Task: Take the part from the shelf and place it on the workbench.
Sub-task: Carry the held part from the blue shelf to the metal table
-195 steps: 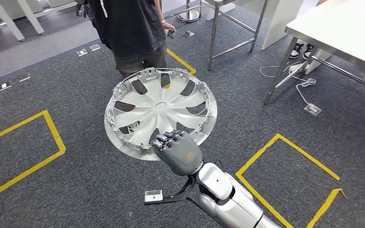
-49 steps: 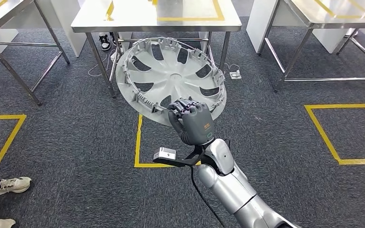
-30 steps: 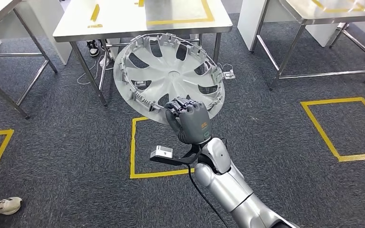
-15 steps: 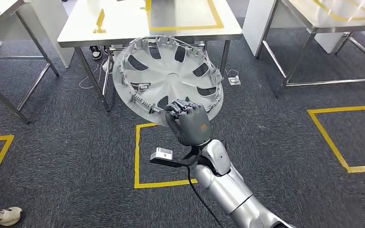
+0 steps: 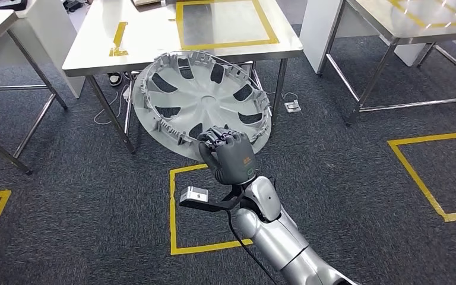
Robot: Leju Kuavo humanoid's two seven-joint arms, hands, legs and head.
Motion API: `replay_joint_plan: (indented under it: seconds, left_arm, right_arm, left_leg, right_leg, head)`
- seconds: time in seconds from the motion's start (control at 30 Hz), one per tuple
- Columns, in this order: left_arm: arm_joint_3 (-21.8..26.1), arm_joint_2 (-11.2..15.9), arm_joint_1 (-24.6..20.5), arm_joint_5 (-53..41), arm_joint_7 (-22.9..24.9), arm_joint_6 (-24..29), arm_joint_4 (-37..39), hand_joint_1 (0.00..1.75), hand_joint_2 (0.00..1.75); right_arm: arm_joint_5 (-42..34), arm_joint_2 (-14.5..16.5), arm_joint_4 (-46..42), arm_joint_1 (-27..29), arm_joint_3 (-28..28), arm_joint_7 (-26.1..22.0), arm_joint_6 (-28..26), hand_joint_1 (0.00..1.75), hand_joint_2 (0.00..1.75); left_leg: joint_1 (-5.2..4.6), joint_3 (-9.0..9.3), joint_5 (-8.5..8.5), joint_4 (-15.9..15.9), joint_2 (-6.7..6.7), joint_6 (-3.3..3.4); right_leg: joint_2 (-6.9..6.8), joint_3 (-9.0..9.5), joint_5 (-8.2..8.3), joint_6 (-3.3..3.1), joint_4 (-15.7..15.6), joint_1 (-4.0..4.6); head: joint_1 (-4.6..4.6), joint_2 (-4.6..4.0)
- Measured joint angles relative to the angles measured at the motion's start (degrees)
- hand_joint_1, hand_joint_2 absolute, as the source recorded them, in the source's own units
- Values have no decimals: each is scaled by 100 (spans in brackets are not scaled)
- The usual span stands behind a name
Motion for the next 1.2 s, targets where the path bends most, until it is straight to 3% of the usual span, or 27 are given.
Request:
replay_joint_plan:
  seconds: [0.1,0.17,0.23,0.3,0.33,0.43,0.5,0.6,0.63,0.67,0.77,0.8,0.83,0.93,0.97,1.0,1.1,1.13,1.2]
  left_arm:
    - [3,5,-6,25,15,-1,-4,0,175]
    - [3,11,-10,38,16,-3,-7,0,175]
    - [3,17,-13,50,18,-5,-8,0,175]
    - [4,22,-5,56,19,-8,-9,0,175]
    - [4,24,-1,58,19,-9,-9,0,175]
    - [5,25,2,67,17,-9,-7,0,175]
    - [5,25,-5,77,7,-1,-5,0,175]
    - [7,29,-7,83,-12,8,-8,0,175]
    - [8,31,-12,83,-15,8,-8,0,175]
    - [9,32,-21,83,-16,9,-8,0,175]
    - [10,31,-33,83,-17,9,-7,0,175]
    - [10,32,-25,83,-17,9,-7,0,175]
    - [10,34,-16,83,-17,9,-7,0,175]
    - [11,43,-2,83,-17,9,-8,0,175]
    - [11,44,-5,83,-19,9,-7,0,175]
    - [11,44,-5,84,-23,9,-5,0,175]
    - [12,44,9,86,-36,7,-5,0,175]
    - [13,45,10,86,-41,4,-6,0,175]
    - [14,46,0,81,-67,-11,-9,0,175]
  right_arm:
    - [13,57,-4,-18,10,1,26,175,175]
    - [24,85,10,-51,21,-8,50,175,175]
    - [32,105,32,-80,38,-10,65,175,175]
    - [34,111,58,-83,46,-2,73,175,175]
    - [33,112,70,-83,46,1,75,175,175]
    - [36,113,93,-97,49,-10,81,175,175]
    - [45,124,117,-124,55,-14,89,175,175]
    - [40,171,138,-170,61,-5,97,175,175]
    - [38,189,142,-193,65,-6,98,175,175]
    - [40,203,144,-218,70,-10,98,175,175]
    - [48,219,165,-266,88,-13,98,175,175]
    - [50,219,175,-260,92,-12,99,175,175]
    - [50,219,182,-251,94,-11,101,175,175]
    - [50,230,190,-251,96,-11,100,175,175]
    - [51,234,191,-262,96,-13,98,175,175]
    - [52,238,192,-273,97,-14,98,175,175]
    - [51,244,216,-288,99,-15,95,175,175]
    - [48,245,230,-295,100,-15,91,175,175]
    - [37,245,254,-318,101,-19,78,175,175]
  left_leg:
    - [11,157,-65,-42,-12,143]
    - [17,282,-151,-61,-26,218]
    - [5,390,-264,-61,-37,259]
    - [-13,531,-387,-60,-60,271]
    - [-23,617,-452,-60,-71,269]
    - [-52,851,-644,-50,-92,229]
    - [-66,934,-736,-30,-102,164]
    - [-67,987,-778,93,-95,56]
    - [-59,920,-823,230,-88,21]
    - [-47,782,-908,463,-81,-10]
    - [2,134,-1225,1360,-60,-82]
    - [15,-8,-1219,1459,-54,-97]
    - [24,-54,-1099,1362,-50,-106]
    - [32,165,-364,372,-46,-94]
    - [26,226,-249,130,-43,-64]
    - [18,262,-196,-9,-40,-25]
    - [9,367,-249,-80,-40,125]
    - [13,417,-269,-91,-44,171]
    - [15,503,-321,-104,-48,235]
  right_leg:
    - [-8,-18,94,99,233,0]
    - [-41,-377,67,119,837,-3]
    - [-53,-868,-253,125,1456,14]
    - [-53,-1164,-507,117,1578,34]
    - [-54,-1197,-424,98,1394,43]
    - [-76,-1069,463,-8,406,96]
    - [-81,-1002,739,-65,125,132]
    - [-61,-841,744,-154,58,106]
    - [-59,-774,726,-183,44,94]
    - [-59,-714,703,-205,30,82]
    - [-57,-586,586,-227,22,75]
    - [-54,-530,536,-220,22,70]
    - [-51,-465,484,-207,22,62]
    - [-43,-274,322,-136,20,35]
    - [-40,-242,279,-100,6,33]
    - [-37,-219,249,-59,-17,36]
    - [-35,-158,250,46,7,43]
    - [-43,-220,253,67,160,42]
    - [-61,-599,147,92,755,38]
  head:
    - [17,0]
    - [35,0]
    - [46,0]
    - [53,0]
    - [56,0]
    - [59,0]
    - [72,0]
    - [82,0]
    - [72,0]
    - [62,0]
    - [50,0]
    - [49,0]
    - [48,0]
    - [43,0]
    - [40,0]
    - [38,0]
    - [39,0]
    - [44,0]
    - [59,0]
